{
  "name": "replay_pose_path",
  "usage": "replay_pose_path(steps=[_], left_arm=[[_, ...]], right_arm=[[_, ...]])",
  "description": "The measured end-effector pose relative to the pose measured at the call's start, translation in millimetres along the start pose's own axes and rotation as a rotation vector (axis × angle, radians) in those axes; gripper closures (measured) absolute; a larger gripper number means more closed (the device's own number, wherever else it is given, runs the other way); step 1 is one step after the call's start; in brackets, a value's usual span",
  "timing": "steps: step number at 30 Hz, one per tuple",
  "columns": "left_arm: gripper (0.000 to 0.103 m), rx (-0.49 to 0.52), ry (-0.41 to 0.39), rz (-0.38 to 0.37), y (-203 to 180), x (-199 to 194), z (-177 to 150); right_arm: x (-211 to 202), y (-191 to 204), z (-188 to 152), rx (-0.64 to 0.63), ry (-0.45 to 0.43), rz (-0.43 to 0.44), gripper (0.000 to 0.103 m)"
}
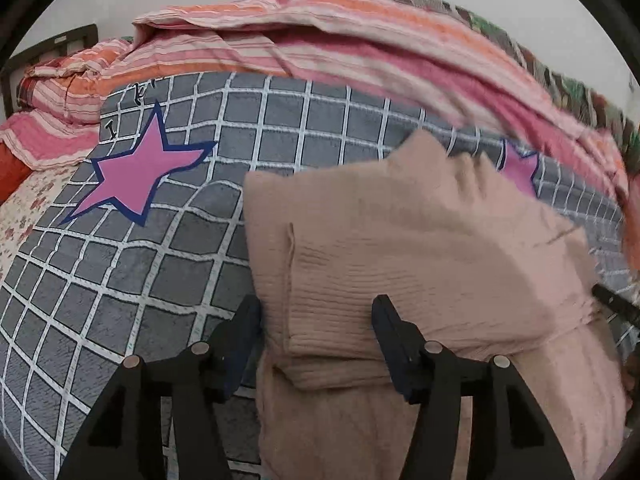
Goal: Fold small clothes
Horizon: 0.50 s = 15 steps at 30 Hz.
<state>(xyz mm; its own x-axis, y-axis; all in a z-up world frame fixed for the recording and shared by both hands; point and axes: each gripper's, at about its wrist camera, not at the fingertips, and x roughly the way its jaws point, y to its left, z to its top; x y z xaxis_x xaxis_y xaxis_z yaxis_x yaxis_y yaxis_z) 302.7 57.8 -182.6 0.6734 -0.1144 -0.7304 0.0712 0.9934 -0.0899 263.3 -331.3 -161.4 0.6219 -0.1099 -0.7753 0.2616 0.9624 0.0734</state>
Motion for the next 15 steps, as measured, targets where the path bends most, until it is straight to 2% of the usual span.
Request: replay_pose_path(steps=[9, 15], left_arm=[[0.047, -0.05, 0.001, -0.037, 6.9, -0.6, -5.7], [0.043, -0.043, 0.003, -0.02, 2.8, -1.5, -6.6]], right_arm=[[3.7, 4.9, -4.3, -0.028, 0.004, -0.025, 0.027], [4.1, 2.8, -3.7, -0.026, 0.005, -0.016, 0.027]])
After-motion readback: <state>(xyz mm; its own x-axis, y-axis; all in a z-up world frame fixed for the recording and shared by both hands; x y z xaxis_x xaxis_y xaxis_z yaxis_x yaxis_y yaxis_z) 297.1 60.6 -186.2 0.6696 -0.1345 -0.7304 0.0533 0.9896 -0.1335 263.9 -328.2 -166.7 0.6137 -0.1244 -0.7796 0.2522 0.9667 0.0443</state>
